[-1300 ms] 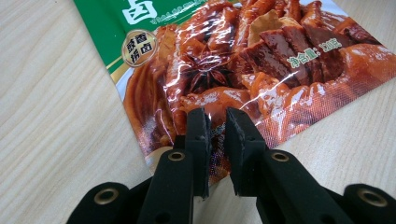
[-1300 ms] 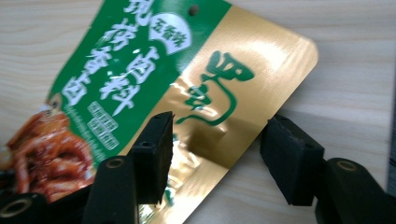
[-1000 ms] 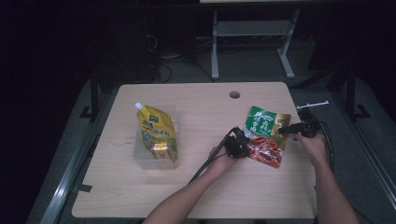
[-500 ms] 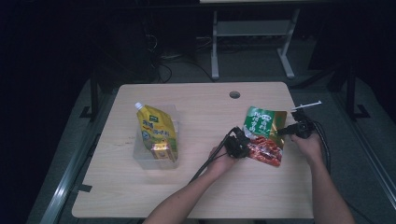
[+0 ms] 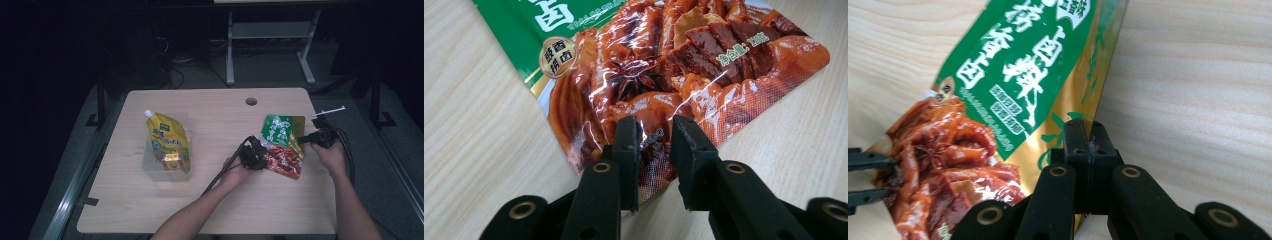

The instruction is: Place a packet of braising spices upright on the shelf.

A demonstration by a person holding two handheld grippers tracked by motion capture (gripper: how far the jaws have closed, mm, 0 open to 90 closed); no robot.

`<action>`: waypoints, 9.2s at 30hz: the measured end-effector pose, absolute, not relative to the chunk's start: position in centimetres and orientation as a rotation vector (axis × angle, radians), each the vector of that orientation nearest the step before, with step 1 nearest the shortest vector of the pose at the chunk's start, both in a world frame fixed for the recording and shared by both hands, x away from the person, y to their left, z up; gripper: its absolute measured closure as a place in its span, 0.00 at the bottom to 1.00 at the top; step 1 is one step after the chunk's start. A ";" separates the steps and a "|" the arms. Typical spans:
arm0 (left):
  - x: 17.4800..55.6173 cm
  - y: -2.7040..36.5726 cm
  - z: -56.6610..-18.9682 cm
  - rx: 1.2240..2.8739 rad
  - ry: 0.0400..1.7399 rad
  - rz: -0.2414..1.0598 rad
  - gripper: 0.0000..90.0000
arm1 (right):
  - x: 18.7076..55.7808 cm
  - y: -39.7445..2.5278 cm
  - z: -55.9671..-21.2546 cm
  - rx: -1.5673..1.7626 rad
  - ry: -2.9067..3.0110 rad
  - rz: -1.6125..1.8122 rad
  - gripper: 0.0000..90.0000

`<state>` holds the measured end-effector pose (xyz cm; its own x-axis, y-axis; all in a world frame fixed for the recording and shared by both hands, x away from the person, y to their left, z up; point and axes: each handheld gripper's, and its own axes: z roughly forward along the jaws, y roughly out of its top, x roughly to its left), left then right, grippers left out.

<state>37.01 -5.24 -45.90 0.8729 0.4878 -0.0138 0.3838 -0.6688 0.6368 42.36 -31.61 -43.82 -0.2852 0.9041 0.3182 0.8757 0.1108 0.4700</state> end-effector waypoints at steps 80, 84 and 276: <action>30.4 3.1 -42.9 2.292 0.465 0.180 0.56 | 34.9 -22.0 -31.3 1.179 2.291 1.252 1.00; 29.8 3.9 -42.9 2.281 0.468 0.177 0.53 | 35.2 -21.3 -31.0 1.158 2.302 1.246 1.00; 25.2 11.1 -43.0 2.187 0.483 0.193 0.28 | 46.2 3.5 -37.3 1.017 2.372 1.574 0.99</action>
